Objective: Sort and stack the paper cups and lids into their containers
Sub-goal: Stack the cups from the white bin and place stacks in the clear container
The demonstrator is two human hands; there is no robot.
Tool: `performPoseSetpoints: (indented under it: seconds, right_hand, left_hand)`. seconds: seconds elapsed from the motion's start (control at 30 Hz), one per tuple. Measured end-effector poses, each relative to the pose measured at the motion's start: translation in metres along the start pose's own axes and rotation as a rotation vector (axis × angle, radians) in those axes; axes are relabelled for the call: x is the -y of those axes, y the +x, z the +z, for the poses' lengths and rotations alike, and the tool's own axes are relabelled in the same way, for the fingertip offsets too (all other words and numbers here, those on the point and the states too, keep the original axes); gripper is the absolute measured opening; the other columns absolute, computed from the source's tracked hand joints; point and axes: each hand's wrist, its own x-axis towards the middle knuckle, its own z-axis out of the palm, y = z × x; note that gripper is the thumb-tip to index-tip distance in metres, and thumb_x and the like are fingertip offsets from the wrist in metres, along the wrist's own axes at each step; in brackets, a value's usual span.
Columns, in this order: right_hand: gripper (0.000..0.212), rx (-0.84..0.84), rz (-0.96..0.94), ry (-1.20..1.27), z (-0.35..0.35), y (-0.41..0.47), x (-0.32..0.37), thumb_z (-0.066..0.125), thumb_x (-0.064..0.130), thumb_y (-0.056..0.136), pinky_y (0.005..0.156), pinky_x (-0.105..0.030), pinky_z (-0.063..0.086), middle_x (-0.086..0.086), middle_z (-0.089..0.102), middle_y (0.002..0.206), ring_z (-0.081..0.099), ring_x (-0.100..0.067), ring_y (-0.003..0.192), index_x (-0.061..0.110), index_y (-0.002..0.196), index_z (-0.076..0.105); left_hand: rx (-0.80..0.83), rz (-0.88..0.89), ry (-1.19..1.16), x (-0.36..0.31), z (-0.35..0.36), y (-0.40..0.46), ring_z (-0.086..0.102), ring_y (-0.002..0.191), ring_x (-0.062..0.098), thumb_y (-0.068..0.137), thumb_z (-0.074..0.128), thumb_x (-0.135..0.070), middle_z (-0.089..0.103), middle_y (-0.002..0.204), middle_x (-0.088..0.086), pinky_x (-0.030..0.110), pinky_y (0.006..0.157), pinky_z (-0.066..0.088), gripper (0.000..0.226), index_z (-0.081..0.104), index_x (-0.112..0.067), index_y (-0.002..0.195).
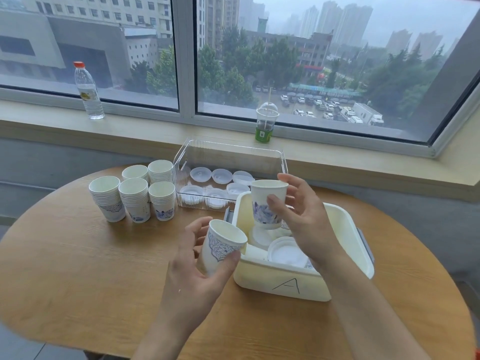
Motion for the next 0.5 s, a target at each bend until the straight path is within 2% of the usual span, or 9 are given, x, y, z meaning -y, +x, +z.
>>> performPoseSetpoints:
  seconds: [0.13,0.2,0.3,0.43,0.5]
  right_hand:
    - [0.053,0.021,-0.003,0.202,0.007,-0.015,0.010,0.081,0.037,0.087,0.088,-0.029,0.057,0.002,0.073,0.123,0.070,-0.014,0.113,0.028,0.135,0.059]
    - [0.052,0.024,-0.007,0.260,0.012,-0.021,0.010,0.081,0.034,0.086,0.088,-0.026,0.055,0.003,0.075,0.116,0.070,-0.012,0.108,0.023,0.132,0.060]
    - [0.048,0.045,-0.002,0.291,0.019,-0.029,0.007,0.080,0.029,0.088,0.089,-0.028,0.055,0.001,0.074,0.114,0.069,-0.013,0.107,0.018,0.130,0.060]
    - [0.048,0.081,0.020,0.270,0.025,-0.037,-0.002,0.079,0.027,0.086,0.088,-0.029,0.057,-0.002,0.073,0.123,0.070,-0.014,0.106,0.021,0.130,0.060]
    - [0.048,0.082,0.013,0.238,0.027,-0.041,-0.007,0.081,0.029,0.085,0.090,-0.035,0.058,-0.002,0.072,0.125,0.070,-0.015,0.107,0.027,0.129,0.061]
  left_hand:
    - [0.027,0.014,0.015,-0.009,0.005,-0.002,0.062,0.112,0.005,0.079,0.087,-0.050,0.066,0.118,-0.029,0.006,0.084,0.043,0.066,0.055,-0.038,0.135]
    - [0.041,0.024,0.024,-0.011,0.007,-0.003,0.062,0.114,0.006,0.079,0.085,-0.048,0.066,0.120,-0.028,0.006,0.085,0.042,0.066,0.055,-0.039,0.136]
    - [0.047,0.030,0.017,-0.014,0.009,-0.004,0.065,0.107,0.008,0.078,0.083,-0.045,0.067,0.118,-0.025,0.006,0.081,0.044,0.065,0.055,-0.038,0.136]
    - [0.039,0.042,0.004,-0.018,0.012,-0.004,0.067,0.102,0.006,0.082,0.086,-0.046,0.066,0.119,-0.025,0.007,0.080,0.046,0.067,0.054,-0.038,0.140]
    - [0.036,0.051,0.000,-0.019,0.013,-0.005,0.067,0.100,0.005,0.080,0.086,-0.044,0.066,0.119,-0.027,0.006,0.080,0.046,0.071,0.052,-0.039,0.141]
